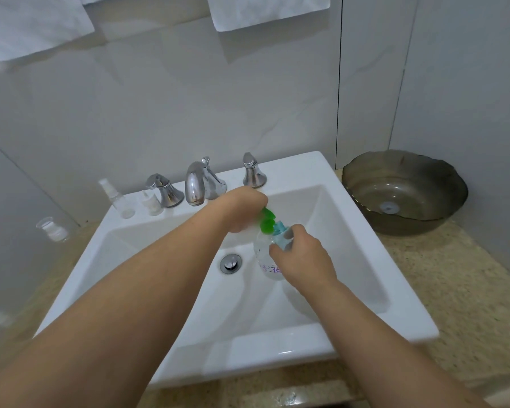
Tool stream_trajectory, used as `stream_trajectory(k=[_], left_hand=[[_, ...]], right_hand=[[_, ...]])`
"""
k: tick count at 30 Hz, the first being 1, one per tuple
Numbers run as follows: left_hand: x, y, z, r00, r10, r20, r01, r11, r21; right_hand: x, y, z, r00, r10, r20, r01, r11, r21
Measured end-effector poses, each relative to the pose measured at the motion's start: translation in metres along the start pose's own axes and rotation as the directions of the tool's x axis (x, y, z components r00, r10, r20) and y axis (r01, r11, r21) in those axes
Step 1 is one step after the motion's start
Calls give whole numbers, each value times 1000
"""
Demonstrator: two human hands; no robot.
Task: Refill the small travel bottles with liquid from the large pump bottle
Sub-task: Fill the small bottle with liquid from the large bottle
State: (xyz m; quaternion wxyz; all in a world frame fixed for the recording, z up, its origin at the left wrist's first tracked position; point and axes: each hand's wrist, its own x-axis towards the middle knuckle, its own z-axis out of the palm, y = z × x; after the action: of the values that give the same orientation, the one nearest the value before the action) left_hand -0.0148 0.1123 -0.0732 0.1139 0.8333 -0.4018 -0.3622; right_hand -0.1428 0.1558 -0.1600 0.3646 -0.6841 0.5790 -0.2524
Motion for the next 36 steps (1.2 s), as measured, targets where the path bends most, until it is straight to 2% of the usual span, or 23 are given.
stream_trajectory(k=[5, 12, 17, 36], left_hand=[[15, 0, 5, 996, -23, -83, 14, 994, -109], [35, -1, 12, 988, -78, 132, 106, 970, -219], [36, 6, 18, 969, -111, 219, 150, 974, -170], [39, 6, 26, 973, -123, 194, 147, 982, -116]], right_hand=[[1, -1, 0, 998, -29, -62, 32, 998, 47], [3, -2, 1, 994, -67, -85, 67, 998, -4], [4, -4, 2, 997, -54, -50, 53, 998, -23], [14, -4, -4, 993, -81, 82, 82, 997, -1]])
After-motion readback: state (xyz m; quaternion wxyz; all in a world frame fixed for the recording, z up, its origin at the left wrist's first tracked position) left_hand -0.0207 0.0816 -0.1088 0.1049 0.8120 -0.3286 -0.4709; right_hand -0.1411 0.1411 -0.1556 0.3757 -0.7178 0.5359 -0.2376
